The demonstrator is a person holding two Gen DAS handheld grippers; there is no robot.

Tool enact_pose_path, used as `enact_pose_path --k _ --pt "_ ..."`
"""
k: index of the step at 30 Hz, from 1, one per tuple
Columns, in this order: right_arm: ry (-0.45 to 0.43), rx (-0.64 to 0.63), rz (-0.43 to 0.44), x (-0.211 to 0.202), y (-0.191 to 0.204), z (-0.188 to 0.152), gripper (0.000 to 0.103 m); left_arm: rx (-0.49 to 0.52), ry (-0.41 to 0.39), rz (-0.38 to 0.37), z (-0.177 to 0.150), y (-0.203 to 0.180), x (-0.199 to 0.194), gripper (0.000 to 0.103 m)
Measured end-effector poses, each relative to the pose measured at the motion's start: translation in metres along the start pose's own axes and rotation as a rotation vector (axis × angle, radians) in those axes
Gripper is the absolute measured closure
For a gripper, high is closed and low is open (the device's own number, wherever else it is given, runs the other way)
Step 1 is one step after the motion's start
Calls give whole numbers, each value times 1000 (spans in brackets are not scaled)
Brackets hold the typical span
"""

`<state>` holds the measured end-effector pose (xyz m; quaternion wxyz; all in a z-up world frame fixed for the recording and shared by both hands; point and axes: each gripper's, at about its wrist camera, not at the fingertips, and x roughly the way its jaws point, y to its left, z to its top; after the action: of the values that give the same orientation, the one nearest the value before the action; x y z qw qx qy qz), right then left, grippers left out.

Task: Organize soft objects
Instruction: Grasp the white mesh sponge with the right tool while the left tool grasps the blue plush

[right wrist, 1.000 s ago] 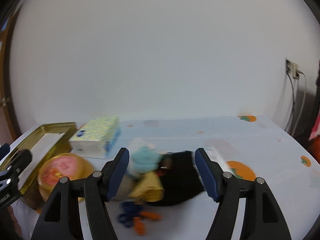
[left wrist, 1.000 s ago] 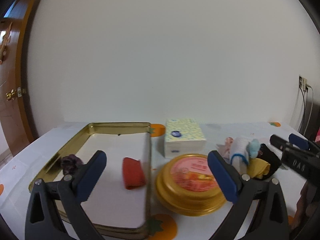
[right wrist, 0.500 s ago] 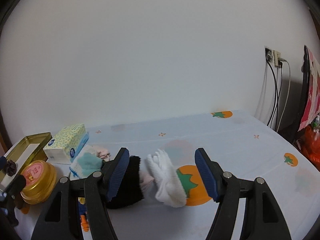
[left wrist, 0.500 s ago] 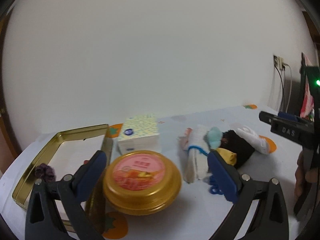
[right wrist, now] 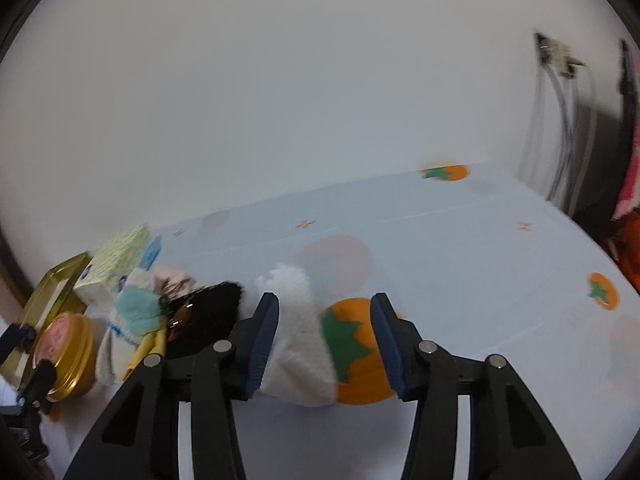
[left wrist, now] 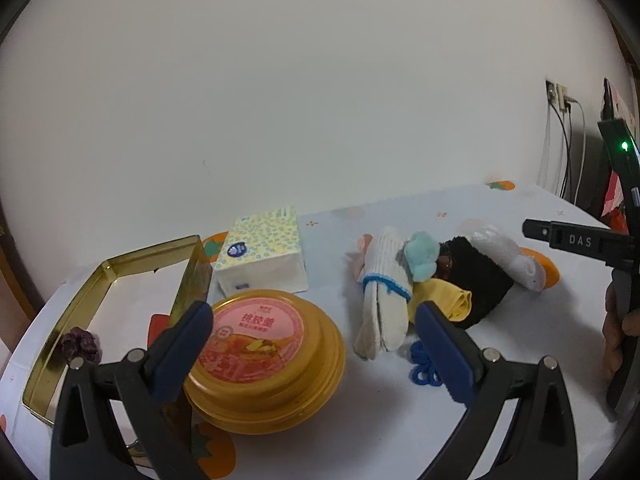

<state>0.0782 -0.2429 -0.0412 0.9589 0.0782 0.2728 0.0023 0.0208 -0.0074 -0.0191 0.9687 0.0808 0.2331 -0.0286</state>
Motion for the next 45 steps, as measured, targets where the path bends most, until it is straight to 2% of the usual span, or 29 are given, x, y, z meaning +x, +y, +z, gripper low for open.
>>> enact_pose_path --k 2,4,8,9,10,13,16,18,21,23,25,27,28,31,33,35,36,38,39,41,45 --pt "32 -45 11 9 9 2 52 2 5 3 0 0 1 1" --pt "121 -77 47 28 15 2 52 4 6 2 0 0 1 1" --pt "271 -49 62 56 10 -3 55 9 13 1 0 -1 2 1" --pt "258 -34 69 54 7 -2 71 10 17 -2 0 -1 3 1" --pt "260 -23 84 54 5 -2 78 10 20 -5 0 -1 4 1" --pt "221 -11 79 46 3 -2 83 -4 17 -18 1 0 5 1" --pt "103 -17 81 22 2 1 83 -41 -11 -62 5 2 7 1" --pt "21 -13 89 4 1 3 83 -40 -19 -63 12 -1 12 2" --pt "-46 1 89 -8 -2 6 83 7 -48 -68 26 -15 19 12" --pt "-59 15 86 -10 -5 7 83 59 -59 -72 34 -28 27 17" --pt "-61 20 76 -10 -7 8 83 68 -37 -79 39 -36 37 20" --pt "-64 26 75 -10 -8 10 83 34 -9 -145 43 -42 46 20" --pt "-67 29 78 -10 -7 11 83 32 -4 -158 43 -45 49 24" --pt "-70 37 79 -12 -10 12 82 74 38 -164 43 -62 65 39" --pt "-65 46 88 -10 -9 13 82 92 84 -165 41 -71 80 43" --pt "-61 53 91 -9 -7 11 82 101 125 -169 43 -75 90 54" --pt "-58 56 93 -8 -7 11 82 99 120 -173 43 -75 90 57" --pt "-55 66 102 -8 -9 11 82 107 126 -189 43 -79 91 77" --pt "-54 70 106 -9 -9 11 82 117 132 -199 43 -82 92 78" --pt "-55 73 104 -9 -10 12 82 128 124 -220 43 -83 90 87" --pt "-57 84 100 -11 -12 12 82 124 71 -259 43 -83 80 88"
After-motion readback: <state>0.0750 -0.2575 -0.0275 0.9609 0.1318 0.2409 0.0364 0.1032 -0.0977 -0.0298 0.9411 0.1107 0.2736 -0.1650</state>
